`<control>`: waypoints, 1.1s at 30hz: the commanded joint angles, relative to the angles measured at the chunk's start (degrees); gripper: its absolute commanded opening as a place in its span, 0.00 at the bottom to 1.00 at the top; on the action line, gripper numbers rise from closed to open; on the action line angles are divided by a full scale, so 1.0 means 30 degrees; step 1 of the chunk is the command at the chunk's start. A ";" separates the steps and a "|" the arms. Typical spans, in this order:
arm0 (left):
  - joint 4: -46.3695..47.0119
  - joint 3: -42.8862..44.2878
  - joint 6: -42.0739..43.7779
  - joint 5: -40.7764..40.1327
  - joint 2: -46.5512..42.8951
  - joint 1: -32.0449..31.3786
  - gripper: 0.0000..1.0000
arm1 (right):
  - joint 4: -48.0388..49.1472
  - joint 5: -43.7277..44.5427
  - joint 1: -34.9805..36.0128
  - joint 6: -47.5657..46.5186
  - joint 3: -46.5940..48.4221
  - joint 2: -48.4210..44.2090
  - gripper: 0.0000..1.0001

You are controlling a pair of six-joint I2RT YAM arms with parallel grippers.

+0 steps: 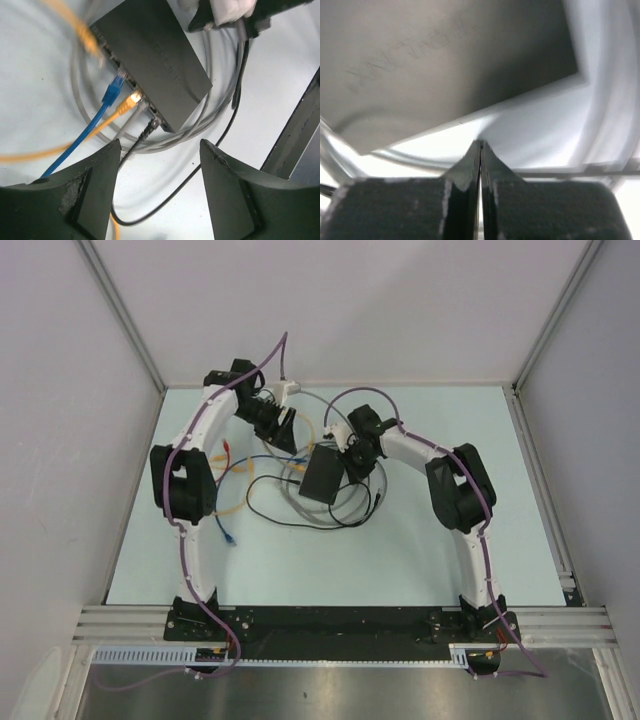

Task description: Pull the plug from the switch port

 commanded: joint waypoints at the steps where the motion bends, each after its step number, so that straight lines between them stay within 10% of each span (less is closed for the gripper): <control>1: 0.0807 -0.0048 0.1317 0.0047 -0.0937 0.0746 0.70 | -0.2866 0.1123 -0.0207 0.0368 -0.0297 0.2098 0.00; 11: -0.2711 0.3351 0.1355 0.5614 0.1817 0.0601 0.71 | -0.3039 0.0832 -0.0383 0.0368 0.0112 0.2156 0.00; 23: 0.3415 -0.2711 -0.1525 0.1576 0.1611 -0.0744 0.67 | -0.4446 -0.0897 -0.1115 0.0223 0.2368 0.1280 0.00; 33: 0.3240 -0.2071 -0.0879 0.1451 0.3485 -0.3177 0.65 | -0.5003 -0.2070 -0.1496 0.0748 0.2603 -0.0831 0.00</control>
